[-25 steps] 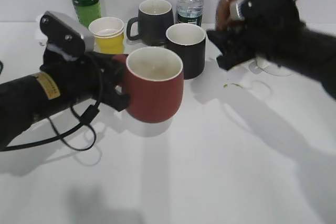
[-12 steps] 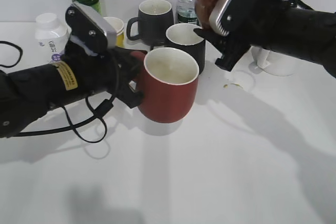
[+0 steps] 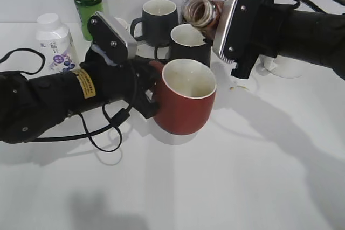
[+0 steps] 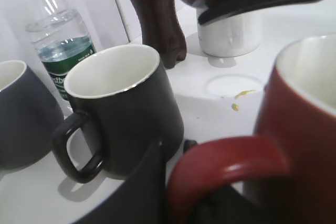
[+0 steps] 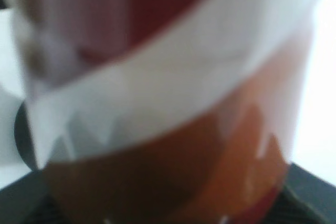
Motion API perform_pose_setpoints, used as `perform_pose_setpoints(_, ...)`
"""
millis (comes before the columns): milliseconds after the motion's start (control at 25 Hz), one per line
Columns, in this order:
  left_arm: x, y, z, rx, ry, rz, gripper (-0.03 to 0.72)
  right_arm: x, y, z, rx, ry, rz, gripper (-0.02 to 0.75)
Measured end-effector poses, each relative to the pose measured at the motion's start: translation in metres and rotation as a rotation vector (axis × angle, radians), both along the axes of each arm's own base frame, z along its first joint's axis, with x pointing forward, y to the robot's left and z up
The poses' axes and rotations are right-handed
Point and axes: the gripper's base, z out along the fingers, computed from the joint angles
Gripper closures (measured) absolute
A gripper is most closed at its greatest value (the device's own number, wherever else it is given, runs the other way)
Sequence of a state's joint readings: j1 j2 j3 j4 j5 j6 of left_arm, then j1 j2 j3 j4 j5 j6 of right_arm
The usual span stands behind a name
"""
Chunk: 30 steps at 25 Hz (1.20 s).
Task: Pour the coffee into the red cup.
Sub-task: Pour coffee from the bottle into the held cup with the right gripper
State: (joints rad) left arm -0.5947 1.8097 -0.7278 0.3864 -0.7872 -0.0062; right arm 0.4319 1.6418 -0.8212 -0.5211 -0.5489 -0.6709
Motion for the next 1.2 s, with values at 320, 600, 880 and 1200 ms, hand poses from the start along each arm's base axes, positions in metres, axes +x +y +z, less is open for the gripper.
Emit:
perform_pose_setpoints(320,-0.0002,-0.0003,0.0003,-0.002,-0.002,-0.001,0.619,0.0000,-0.0004,-0.0009,-0.079,-0.054,0.020,0.228)
perform_pose_setpoints(600,-0.0079,0.0029,-0.0025,-0.040,-0.013,-0.016,0.619,0.0000,-0.0005,-0.0011,-0.162,-0.121,0.046,0.228)
perform_pose_setpoints(880,-0.0093,0.0031,-0.0020,-0.055,-0.022,-0.021,0.619,0.0000,-0.0005,-0.0011,-0.242,-0.188,0.072,0.228)
perform_pose_setpoints(1200,-0.0098,0.0026,-0.0006,-0.067,-0.033,-0.029,0.619,0.0000,-0.0004,-0.0011,-0.309,-0.245,0.094,0.228)
